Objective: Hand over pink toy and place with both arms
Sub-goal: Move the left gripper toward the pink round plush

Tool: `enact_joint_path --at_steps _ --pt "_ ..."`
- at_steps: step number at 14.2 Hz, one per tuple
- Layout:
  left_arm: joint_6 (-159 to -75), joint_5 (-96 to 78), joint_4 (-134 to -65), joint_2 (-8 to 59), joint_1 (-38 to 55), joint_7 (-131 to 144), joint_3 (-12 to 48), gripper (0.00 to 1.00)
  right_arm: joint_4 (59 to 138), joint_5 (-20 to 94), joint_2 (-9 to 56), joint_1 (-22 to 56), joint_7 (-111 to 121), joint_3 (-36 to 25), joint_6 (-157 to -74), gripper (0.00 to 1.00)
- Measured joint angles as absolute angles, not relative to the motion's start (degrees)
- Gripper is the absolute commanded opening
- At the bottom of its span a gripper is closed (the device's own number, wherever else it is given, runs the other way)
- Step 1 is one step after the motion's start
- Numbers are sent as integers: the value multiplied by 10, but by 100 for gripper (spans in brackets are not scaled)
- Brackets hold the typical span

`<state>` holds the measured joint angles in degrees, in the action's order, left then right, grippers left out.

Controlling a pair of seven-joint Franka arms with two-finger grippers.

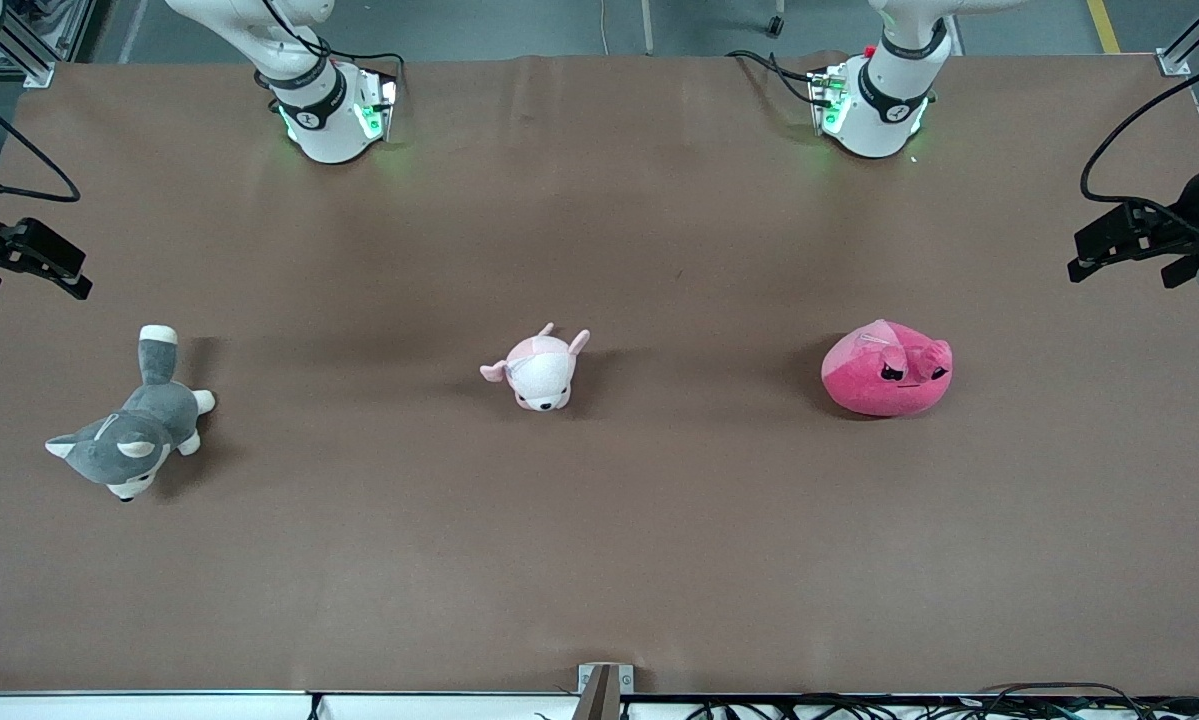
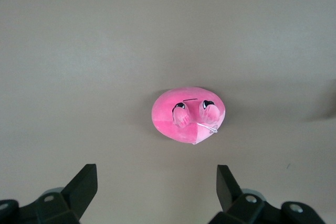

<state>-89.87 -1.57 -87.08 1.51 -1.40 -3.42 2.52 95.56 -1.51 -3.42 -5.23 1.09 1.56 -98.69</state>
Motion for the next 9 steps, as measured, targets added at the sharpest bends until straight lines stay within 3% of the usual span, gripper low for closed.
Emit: enact_joint_path --at_steps 9 --pt "-895 -16 -872 20 -14 -34 25 100 955 -15 -34 -52 11 16 -988 100"
